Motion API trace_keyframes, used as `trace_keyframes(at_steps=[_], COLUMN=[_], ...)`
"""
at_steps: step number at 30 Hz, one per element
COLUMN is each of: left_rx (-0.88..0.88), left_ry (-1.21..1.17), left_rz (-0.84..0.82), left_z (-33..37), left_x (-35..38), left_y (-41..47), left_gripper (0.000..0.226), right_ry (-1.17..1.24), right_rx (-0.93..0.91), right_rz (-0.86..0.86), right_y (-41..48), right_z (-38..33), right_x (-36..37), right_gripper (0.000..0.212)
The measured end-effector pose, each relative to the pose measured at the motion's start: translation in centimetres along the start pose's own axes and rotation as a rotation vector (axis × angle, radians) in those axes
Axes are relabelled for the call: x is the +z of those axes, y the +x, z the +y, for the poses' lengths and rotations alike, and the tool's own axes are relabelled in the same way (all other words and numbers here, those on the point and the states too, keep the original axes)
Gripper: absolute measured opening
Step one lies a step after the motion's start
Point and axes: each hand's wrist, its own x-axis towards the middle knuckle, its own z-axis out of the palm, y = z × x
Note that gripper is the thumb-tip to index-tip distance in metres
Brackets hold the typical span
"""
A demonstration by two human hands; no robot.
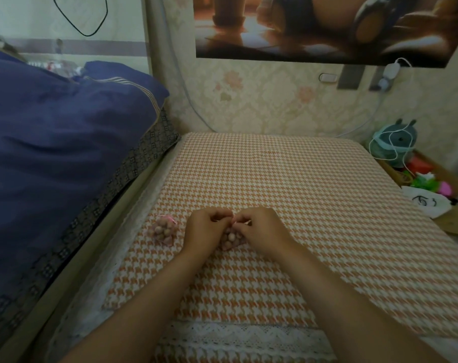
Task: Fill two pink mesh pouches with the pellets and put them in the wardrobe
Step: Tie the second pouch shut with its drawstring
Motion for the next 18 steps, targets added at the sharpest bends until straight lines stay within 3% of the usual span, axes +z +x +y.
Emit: trace_keyframes(at_steps=[5, 12, 18], left_rx=[0.134, 0.18, 0.25], left_ry=[0.175, 0.239, 0.294], left_rz=[0.009, -0.106, -0.158], left_z=[0.1, 0.7, 0.5], left_x=[-0.3, -1.0, -1.4], left_y=[-0.1, -0.1, 0.1], left_gripper=[0.032, 0.068, 0.077], right_ry=[-0.146, -0.334, -0.297], right_rx=[-0.18, -0.429, -0.449], right_rz=[-0.037, 0.06, -0.023], right_y=[0.2, 0.9, 1.3], right_z=[0.2, 0.1, 0.0], right_x=[-0.4, -1.0, -1.1], right_gripper=[0.018, 0.009, 0.011])
